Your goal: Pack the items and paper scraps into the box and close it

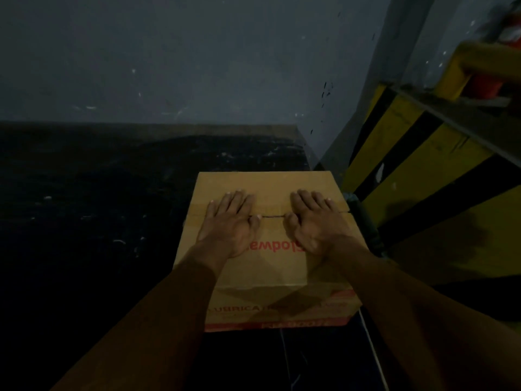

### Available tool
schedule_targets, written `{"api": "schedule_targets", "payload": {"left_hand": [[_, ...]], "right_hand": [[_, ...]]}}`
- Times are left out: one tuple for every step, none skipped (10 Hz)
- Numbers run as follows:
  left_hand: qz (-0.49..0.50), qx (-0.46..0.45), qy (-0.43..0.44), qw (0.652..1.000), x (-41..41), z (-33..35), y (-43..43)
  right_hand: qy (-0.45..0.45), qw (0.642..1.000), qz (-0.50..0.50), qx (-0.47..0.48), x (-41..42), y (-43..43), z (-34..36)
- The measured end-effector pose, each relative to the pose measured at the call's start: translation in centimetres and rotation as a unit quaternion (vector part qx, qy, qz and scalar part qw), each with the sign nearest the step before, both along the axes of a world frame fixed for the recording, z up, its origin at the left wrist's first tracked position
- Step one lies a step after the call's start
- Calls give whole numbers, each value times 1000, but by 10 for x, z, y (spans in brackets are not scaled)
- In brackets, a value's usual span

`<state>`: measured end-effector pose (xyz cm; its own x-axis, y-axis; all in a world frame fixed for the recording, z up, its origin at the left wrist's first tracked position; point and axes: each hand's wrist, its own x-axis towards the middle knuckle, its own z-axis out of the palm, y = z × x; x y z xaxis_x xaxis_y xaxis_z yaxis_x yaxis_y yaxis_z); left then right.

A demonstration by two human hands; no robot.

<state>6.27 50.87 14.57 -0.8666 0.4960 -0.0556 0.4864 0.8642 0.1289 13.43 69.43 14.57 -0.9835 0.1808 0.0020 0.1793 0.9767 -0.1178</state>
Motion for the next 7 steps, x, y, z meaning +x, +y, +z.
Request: {"api": "schedule_targets", "payload": {"left_hand": [[9,-5,1,1000,0,-1,1],[26,-11,-8,1000,3,0,3],[30,-13,-20,999,7,3,3],[15,-11,-40,999,12,6,-2],[-18,-10,-37,999,25,7,-15],[-27,5,-34,999,45,8,-30],[-52,25,-22,998,67,7,-46]], "right_hand": [[-9,1000,-4,1,0,0,0],[-21,1000,-21,-6,1,-6,3],[-23,998,-50,-36,5,-17,7],[-33,997,-43,-50,14,-22,11],[-49,997,-17,-56,29,-23,17],[-53,996,-7,-66,46,-27,19],[-41,998,22,-38,61,-31,22]]}}
